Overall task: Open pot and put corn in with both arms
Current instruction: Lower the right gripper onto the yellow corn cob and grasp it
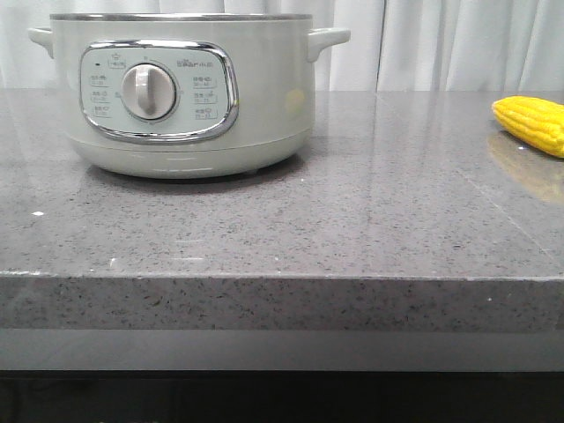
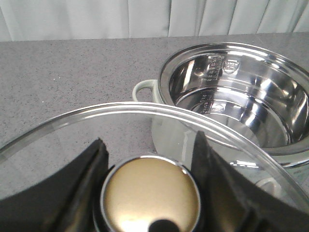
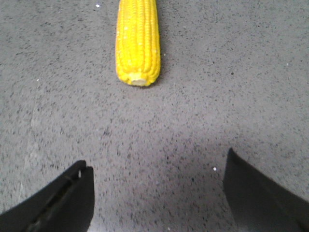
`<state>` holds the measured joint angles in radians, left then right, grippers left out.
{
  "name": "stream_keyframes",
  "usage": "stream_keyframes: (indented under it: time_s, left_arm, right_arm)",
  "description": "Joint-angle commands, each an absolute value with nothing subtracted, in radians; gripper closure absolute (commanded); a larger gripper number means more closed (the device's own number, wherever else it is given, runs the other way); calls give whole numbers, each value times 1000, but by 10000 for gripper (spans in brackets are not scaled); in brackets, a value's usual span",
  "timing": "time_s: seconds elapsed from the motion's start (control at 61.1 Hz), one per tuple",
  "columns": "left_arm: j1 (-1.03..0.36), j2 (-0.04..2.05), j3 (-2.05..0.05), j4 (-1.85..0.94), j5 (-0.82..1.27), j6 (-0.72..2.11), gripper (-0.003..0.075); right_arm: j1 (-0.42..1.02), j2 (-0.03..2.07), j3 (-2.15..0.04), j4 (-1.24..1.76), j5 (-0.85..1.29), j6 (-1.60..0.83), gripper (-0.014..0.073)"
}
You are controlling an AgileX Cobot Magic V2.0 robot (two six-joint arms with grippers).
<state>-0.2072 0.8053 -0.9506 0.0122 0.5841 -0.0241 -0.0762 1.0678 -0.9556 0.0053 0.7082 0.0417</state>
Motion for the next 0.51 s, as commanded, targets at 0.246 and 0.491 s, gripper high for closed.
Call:
stream_keyframes:
  time_s: [0.246,0.491]
  left_arm:
    - [-159,762,-969,74,441,-124,459]
    - [-96,762,-969,78,441,-124,459]
  right_arm:
    - [-86,1340,-1247,43,771,13,22]
    - [-86,1534,-1421,87,828,-40,22]
